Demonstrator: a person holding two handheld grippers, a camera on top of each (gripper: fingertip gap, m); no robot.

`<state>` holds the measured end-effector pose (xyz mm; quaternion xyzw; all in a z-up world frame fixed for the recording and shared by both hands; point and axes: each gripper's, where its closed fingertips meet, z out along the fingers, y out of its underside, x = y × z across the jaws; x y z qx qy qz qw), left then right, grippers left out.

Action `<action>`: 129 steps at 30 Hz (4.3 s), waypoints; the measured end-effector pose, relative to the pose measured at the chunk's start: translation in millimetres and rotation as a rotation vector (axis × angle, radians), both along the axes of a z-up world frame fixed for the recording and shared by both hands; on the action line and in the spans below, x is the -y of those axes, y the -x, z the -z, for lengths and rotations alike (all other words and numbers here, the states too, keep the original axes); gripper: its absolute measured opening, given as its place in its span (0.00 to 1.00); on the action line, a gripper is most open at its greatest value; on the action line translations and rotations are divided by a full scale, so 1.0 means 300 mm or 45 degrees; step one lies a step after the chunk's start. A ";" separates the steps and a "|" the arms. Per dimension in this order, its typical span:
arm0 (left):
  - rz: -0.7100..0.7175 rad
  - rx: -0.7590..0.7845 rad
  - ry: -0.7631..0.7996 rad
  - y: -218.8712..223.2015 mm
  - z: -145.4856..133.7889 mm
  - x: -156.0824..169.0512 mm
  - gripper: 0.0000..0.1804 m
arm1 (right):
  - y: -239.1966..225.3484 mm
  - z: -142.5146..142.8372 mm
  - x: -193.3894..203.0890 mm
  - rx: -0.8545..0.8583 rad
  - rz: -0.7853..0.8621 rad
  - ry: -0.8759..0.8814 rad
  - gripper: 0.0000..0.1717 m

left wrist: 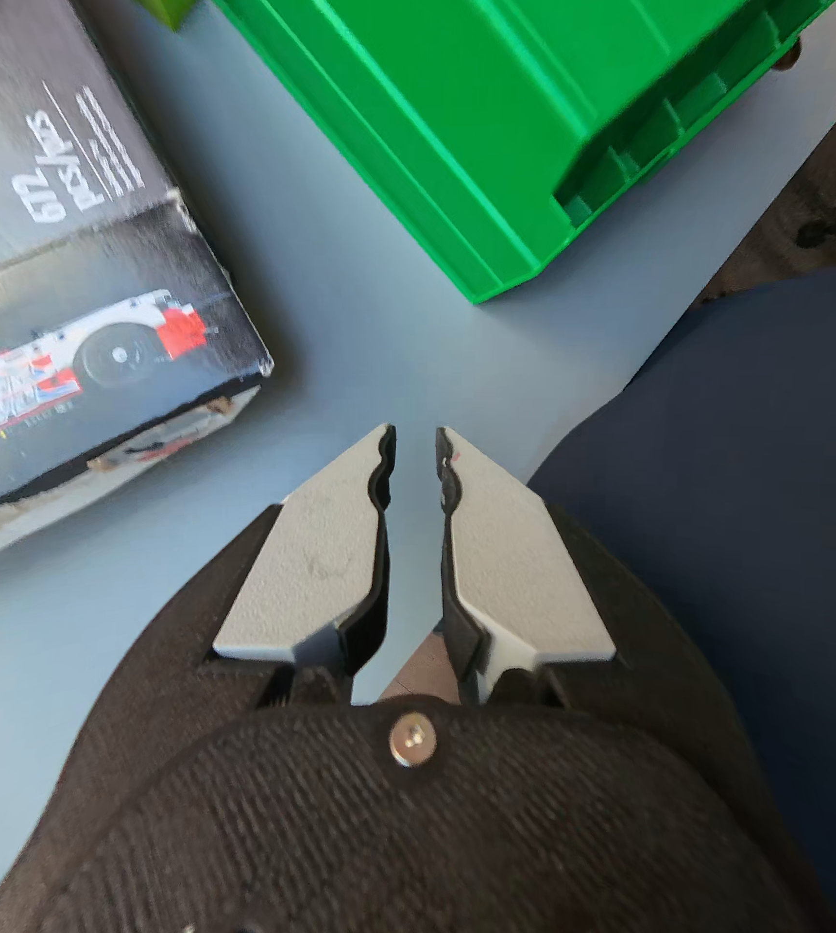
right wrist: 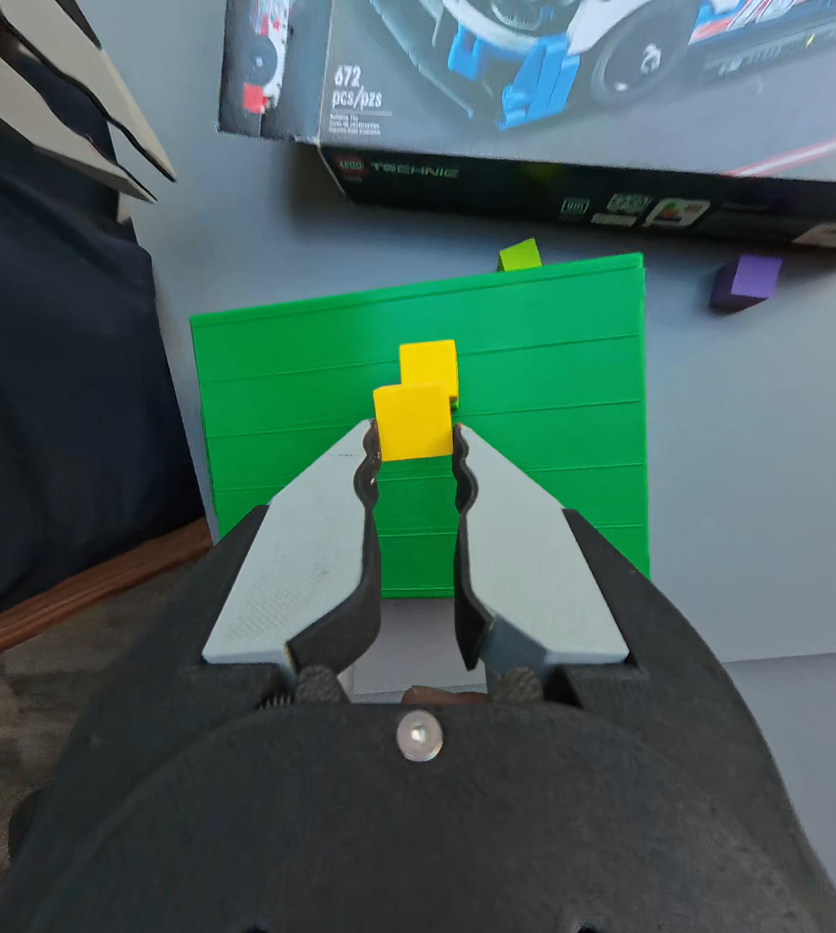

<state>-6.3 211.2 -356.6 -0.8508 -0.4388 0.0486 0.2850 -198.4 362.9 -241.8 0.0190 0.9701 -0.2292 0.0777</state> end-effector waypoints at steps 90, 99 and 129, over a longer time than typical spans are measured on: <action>-0.304 0.352 0.159 -0.311 0.176 0.173 0.06 | 0.055 -0.132 0.030 -0.070 0.045 0.127 0.15; -0.340 0.359 0.116 -0.375 0.209 0.178 0.06 | 0.026 -0.049 0.049 -0.126 -0.023 -0.244 0.15; -0.299 0.195 0.020 -0.261 0.070 0.157 0.11 | -0.009 -0.037 0.055 -0.032 -0.030 -0.137 0.22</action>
